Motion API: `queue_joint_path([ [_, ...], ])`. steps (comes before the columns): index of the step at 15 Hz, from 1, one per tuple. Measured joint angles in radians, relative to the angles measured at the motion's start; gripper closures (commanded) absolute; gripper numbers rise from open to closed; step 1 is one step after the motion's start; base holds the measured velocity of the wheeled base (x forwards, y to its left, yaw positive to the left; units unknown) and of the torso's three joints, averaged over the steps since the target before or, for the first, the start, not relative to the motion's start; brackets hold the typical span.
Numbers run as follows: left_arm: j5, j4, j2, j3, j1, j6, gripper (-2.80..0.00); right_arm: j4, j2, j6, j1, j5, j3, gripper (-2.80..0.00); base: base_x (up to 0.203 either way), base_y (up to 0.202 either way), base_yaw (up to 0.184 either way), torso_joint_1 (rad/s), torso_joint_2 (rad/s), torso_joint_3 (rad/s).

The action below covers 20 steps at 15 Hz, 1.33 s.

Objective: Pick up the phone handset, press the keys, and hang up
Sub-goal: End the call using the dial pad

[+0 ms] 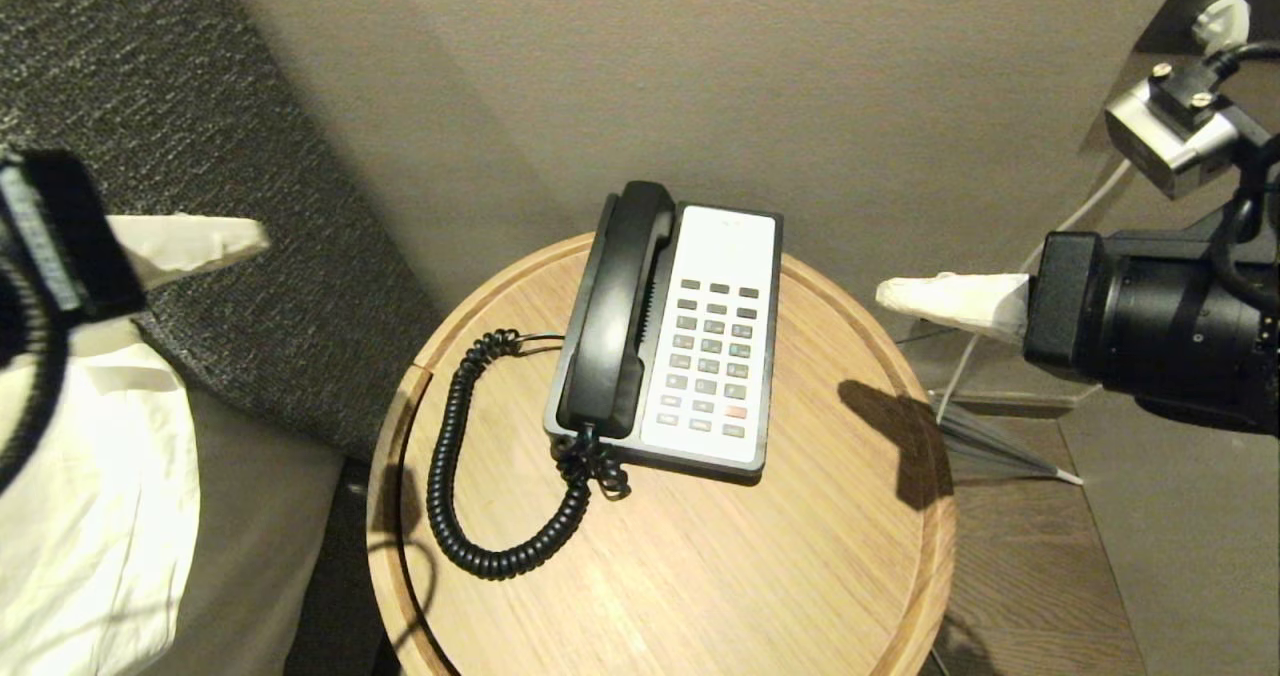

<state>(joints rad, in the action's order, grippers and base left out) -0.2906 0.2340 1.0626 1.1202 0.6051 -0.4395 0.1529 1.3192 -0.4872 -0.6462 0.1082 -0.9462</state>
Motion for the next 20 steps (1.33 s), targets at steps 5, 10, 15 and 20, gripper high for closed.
queue_joint_path([
  [5,0.069,-0.002,-0.214,-0.104,-0.104,-0.038,0.00,-0.003,0.071,-0.024,-0.088,-0.001,-0.027,0.00,0.000,0.000,0.000,0.000,0.00,0.000],
  [10,0.134,0.000,-0.293,-0.161,-0.155,-0.089,0.00,-0.001,0.164,-0.027,-0.149,-0.009,-0.046,0.00,0.000,0.000,0.000,0.000,0.00,0.000],
  [15,0.139,0.002,-0.315,-0.170,-0.158,-0.092,0.00,-0.046,0.183,-0.040,-0.178,-0.007,-0.035,0.00,0.000,0.000,0.000,0.000,0.00,0.000],
  [20,0.137,0.004,-0.318,-0.170,-0.159,-0.102,0.00,-0.045,0.197,-0.038,-0.189,-0.011,-0.035,0.00,0.000,0.000,0.000,0.000,0.00,0.000],
])
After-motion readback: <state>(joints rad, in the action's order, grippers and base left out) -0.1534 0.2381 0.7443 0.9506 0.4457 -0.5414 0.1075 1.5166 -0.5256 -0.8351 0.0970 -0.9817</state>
